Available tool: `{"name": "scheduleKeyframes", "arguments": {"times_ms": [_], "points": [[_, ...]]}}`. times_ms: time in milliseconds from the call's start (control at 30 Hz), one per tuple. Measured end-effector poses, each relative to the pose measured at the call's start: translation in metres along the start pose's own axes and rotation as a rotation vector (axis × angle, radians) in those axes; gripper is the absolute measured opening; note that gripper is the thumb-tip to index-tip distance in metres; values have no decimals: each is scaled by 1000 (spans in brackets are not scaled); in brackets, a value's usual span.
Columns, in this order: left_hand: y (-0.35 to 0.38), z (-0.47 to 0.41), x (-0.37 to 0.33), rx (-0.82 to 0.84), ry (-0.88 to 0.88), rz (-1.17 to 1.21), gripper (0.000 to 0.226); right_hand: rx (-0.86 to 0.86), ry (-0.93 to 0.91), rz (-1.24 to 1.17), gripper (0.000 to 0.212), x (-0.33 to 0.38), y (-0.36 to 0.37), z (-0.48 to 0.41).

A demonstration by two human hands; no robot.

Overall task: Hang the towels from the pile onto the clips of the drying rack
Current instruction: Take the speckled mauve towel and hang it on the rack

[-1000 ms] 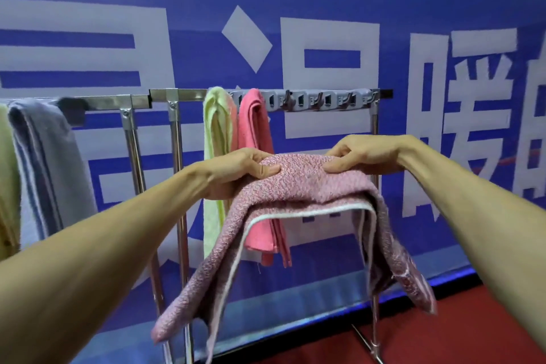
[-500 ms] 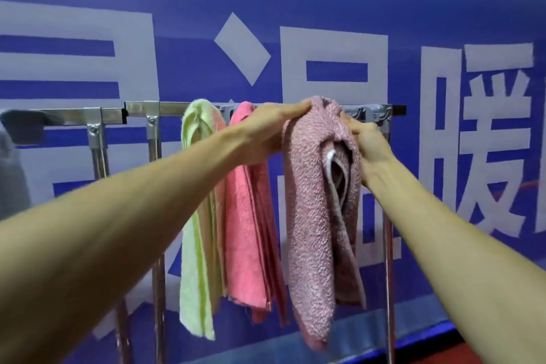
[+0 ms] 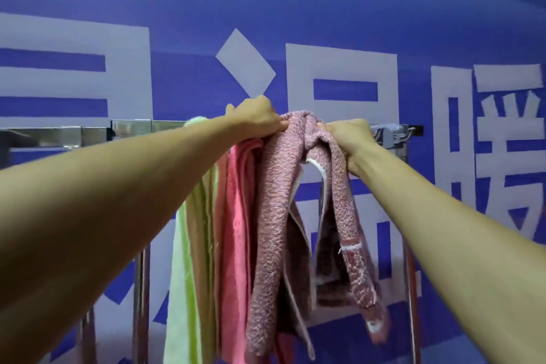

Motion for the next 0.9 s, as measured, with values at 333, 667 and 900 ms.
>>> {"name": "scheduleKeyframes", "arguments": {"times_ms": [333,667,900], "points": [[0,-1,-2,-33,-87,-204,20,-163,-176,521,50,-20,-7,11],[-9,25,-29,-63,288,-482,47,49,59,293,30,-51,2,24],[-55,87,-51,-207,368,-289,37,-163,21,328,21,-23,-38,66]]}}
Point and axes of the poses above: each hand's wrist, its own z-axis away from the middle knuckle, its own y-axis out of the palm, x = y × z, the point moved 9 cm from there along -z, towards the middle knuckle, and after that the axes turned 9 degrees about y, right-handed, at the moved point
